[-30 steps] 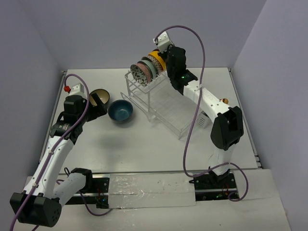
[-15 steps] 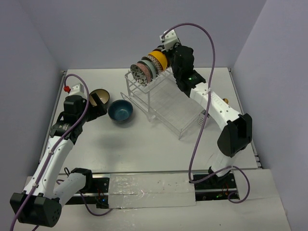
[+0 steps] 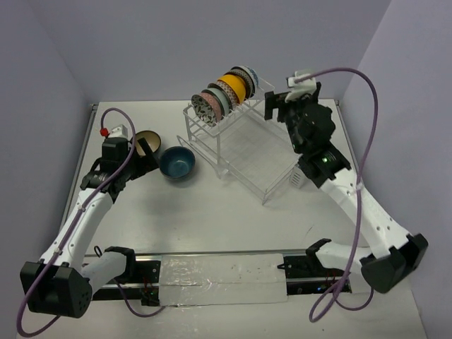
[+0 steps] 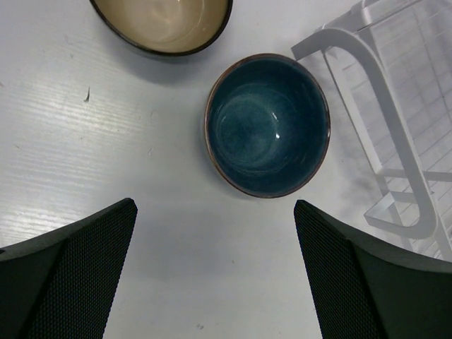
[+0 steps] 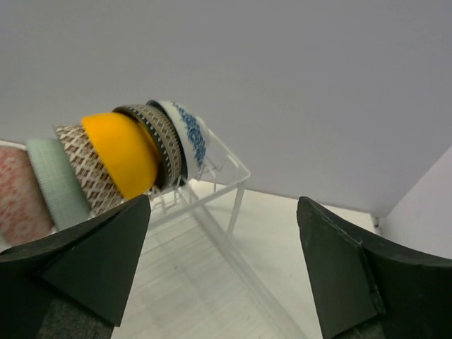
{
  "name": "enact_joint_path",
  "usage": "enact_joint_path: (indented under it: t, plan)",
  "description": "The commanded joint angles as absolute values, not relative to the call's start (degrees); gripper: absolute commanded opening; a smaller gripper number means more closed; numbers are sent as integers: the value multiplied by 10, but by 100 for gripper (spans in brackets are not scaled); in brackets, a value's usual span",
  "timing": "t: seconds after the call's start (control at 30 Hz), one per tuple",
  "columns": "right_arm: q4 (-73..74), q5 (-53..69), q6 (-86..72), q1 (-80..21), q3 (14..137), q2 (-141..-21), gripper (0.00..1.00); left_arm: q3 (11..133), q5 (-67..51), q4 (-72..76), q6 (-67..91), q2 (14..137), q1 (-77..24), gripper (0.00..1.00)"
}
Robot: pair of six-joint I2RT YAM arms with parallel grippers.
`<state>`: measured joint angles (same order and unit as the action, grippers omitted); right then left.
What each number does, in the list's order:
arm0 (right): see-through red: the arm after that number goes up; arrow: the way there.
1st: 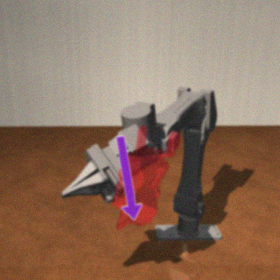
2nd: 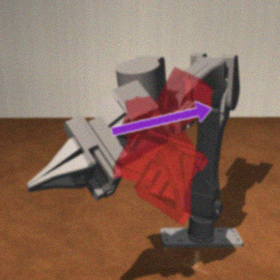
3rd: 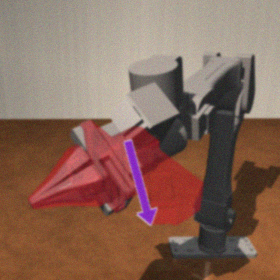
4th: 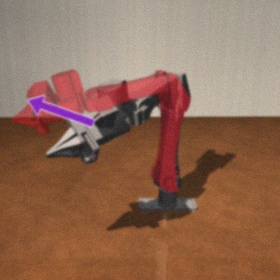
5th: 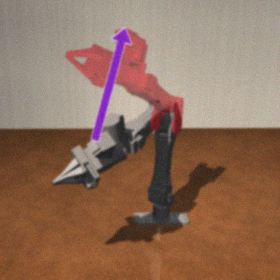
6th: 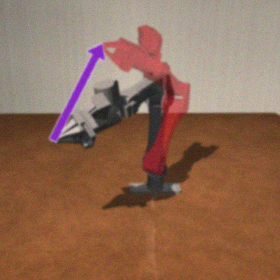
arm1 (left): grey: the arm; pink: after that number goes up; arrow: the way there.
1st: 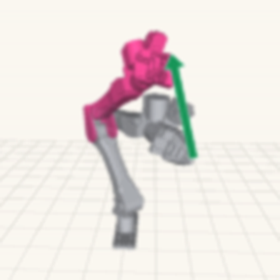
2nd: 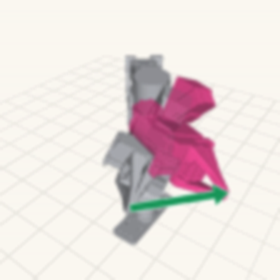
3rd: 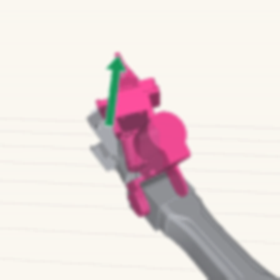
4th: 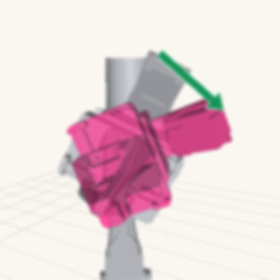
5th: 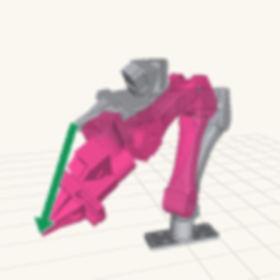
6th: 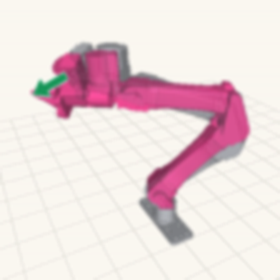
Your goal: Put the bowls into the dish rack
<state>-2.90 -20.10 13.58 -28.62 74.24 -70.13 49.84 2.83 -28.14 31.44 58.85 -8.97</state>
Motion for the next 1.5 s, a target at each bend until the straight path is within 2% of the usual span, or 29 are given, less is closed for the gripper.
enact_joint_path:
  t: [0.0, 0.33, 0.57, 0.8, 0.97, 1.23, 1.47]
  plan:
    - [-37, -189, 48, -284, 667, -628, 93, 507, 35, -291, 349, 606, -86, 99]
    - [-54, -186, -171, -283, 510, -458, 99, 497, 17, -243, 439, 663, -21, 99]
    - [-49, -144, -192, -283, 476, -418, 99, 595, -5, -230, 464, 815, 32, 94]
    - [-55, -143, -184, -284, 454, -388, 99, 678, 22, -230, 465, 940, 67, 87]
    - [-57, -140, -181, -284, 451, -390, 99, 740, 30, -244, 454, 1008, 68, 78]
    - [-54, -141, -178, -284, 450, -395, 98, 779, 39, -252, 441, 1066, 68, 53]
    - [-53, -131, -177, -284, 453, -408, 98, 776, 40, -254, 428, 1088, 57, 45]
